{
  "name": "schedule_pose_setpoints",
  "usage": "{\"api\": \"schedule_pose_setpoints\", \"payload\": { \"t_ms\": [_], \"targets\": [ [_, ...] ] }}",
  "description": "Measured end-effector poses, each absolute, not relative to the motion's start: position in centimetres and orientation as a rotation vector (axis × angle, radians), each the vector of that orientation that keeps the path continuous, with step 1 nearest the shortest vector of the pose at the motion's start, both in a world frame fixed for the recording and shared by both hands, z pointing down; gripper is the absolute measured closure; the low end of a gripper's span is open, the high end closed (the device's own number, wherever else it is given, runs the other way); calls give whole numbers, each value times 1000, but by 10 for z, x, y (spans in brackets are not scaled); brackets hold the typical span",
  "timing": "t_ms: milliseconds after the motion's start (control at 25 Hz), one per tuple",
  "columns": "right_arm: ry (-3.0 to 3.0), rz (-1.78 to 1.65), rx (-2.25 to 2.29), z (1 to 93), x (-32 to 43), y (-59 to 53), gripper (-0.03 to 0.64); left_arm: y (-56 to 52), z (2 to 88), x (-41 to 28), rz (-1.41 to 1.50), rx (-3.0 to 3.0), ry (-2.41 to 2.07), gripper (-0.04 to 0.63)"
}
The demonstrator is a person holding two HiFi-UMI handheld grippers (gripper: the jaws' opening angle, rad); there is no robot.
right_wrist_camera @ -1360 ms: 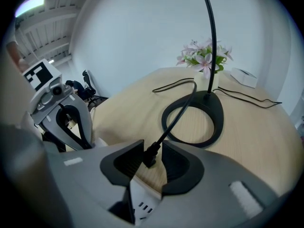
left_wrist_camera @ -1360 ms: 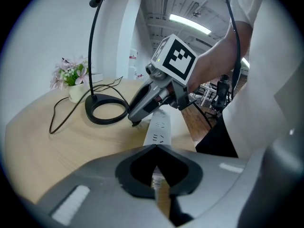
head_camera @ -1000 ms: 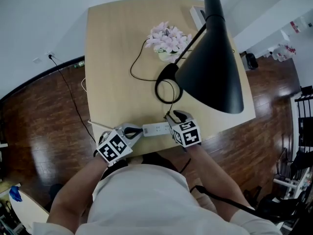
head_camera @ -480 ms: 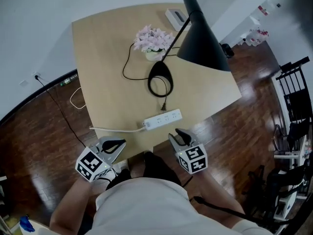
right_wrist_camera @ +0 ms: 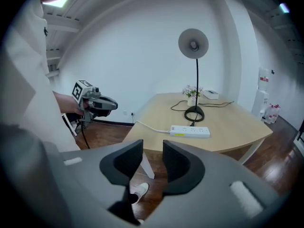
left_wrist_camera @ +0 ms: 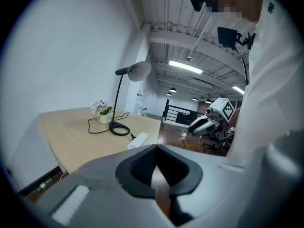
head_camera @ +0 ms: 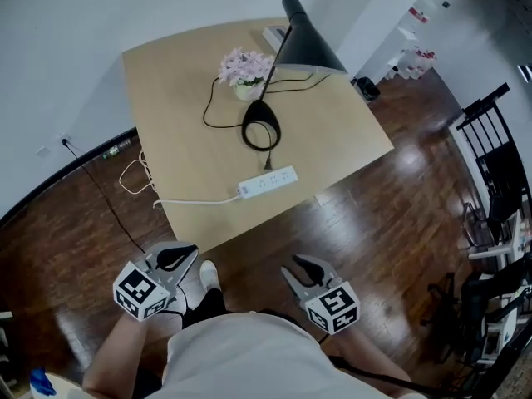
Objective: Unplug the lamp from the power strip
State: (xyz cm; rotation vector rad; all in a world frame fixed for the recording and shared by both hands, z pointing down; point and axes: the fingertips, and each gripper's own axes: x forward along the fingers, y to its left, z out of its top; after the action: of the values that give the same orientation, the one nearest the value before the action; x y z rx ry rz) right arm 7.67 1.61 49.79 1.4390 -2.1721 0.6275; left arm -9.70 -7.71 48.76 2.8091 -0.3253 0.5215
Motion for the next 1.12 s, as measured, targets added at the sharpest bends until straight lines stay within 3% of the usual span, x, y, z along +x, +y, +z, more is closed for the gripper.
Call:
{"api": "schedule_pose_setpoints", "payload": {
  "t_ms": [400,1120],
  "targets": [
    [-2312,471,1387,466,68,182,482,76,424,-142,493,2830,-597,591],
    [-2361,440,1626,388,9,316,483,242,367,-135,327,2956,-227,591]
  ]
}}
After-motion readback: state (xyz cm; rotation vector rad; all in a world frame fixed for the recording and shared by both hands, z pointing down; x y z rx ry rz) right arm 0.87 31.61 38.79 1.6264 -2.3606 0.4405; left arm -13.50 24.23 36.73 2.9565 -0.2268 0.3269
